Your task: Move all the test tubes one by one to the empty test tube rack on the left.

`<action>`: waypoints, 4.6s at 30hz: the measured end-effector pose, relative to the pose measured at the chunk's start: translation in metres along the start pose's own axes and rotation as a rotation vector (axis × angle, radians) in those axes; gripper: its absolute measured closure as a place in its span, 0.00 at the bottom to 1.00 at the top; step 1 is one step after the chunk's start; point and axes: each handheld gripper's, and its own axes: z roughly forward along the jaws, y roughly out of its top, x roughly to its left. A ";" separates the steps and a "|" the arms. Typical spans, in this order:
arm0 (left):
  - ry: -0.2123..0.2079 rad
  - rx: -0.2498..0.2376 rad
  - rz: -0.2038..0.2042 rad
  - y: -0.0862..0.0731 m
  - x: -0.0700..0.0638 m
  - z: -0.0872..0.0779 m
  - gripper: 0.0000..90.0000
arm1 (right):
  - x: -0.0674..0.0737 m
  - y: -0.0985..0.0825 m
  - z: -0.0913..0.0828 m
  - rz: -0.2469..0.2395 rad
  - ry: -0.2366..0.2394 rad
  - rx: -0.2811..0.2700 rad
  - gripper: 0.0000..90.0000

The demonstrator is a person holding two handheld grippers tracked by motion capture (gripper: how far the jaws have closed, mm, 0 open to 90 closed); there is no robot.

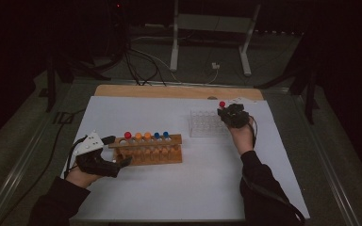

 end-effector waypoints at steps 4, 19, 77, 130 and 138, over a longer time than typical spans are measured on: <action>0.000 -0.004 0.001 0.001 0.000 -0.001 0.03 | 0.000 0.006 -0.007 -0.005 0.001 -0.020 0.83; -0.026 -0.012 0.010 0.009 -0.006 -0.002 0.03 | 0.009 0.025 -0.050 -0.053 0.021 -0.080 0.83; -0.312 0.009 0.170 0.087 -0.102 0.126 0.46 | 0.130 -0.052 -0.120 -0.318 0.397 0.041 0.83; -0.094 -0.031 0.185 0.089 -0.047 0.007 0.80 | 0.108 -0.049 -0.125 -0.165 0.445 -0.033 0.00; -0.005 -0.012 0.161 0.075 -0.029 -0.021 0.80 | 0.111 -0.049 -0.126 -0.188 0.432 -0.040 0.00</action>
